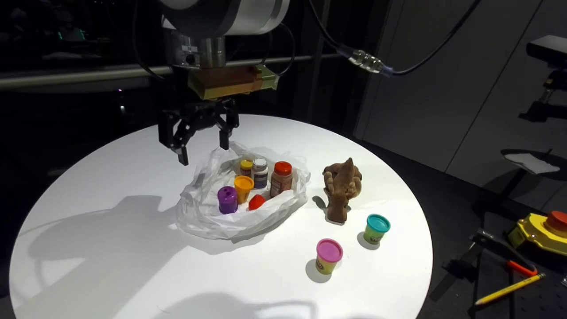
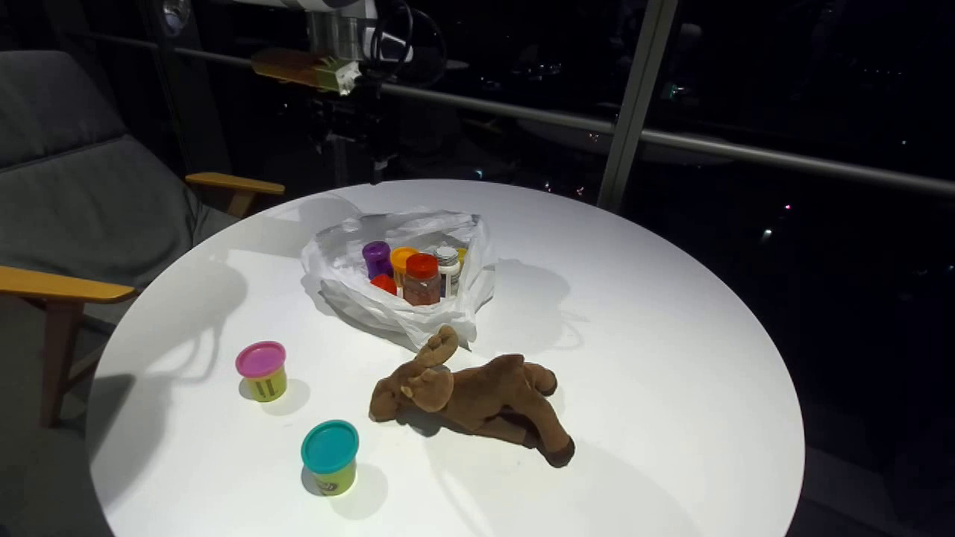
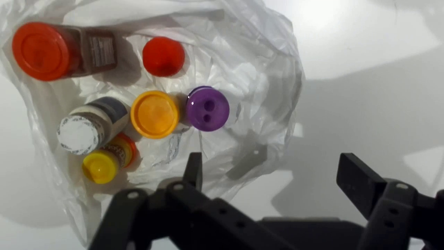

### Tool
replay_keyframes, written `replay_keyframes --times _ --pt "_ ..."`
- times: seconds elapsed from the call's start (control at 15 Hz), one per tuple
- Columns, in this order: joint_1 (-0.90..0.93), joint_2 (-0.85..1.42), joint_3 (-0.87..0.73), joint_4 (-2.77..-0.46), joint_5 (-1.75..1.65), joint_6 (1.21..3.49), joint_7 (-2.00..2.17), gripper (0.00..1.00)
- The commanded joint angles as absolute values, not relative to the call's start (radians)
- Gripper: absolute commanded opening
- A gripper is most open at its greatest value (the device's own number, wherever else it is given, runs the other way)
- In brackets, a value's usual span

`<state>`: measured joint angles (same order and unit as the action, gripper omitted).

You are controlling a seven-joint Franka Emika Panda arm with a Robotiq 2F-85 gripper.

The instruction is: Put all the objects on the table in the white plastic bag

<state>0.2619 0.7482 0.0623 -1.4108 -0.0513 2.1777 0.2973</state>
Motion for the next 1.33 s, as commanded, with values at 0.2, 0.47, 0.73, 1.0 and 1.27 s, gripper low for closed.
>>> replay_keyframes --times 0.2,0.47,0.73,1.0,1.27 --pt "0.279 0.556 0.037 -1.808 -0.018 2.406 0.486 1.00" --pt "0.307 0.480 -0.016 -2.023 -0.046 2.519 0.618 1.00" --pt "0.277 0.386 -0.023 -2.247 -0.040 2.601 0.597 1.00" --pt "0.223 0.290 0.000 -2.479 -0.009 2.720 0.503 1.00" --pt "0.148 0.248 0.069 -2.637 0.120 2.966 0.376 1.00"
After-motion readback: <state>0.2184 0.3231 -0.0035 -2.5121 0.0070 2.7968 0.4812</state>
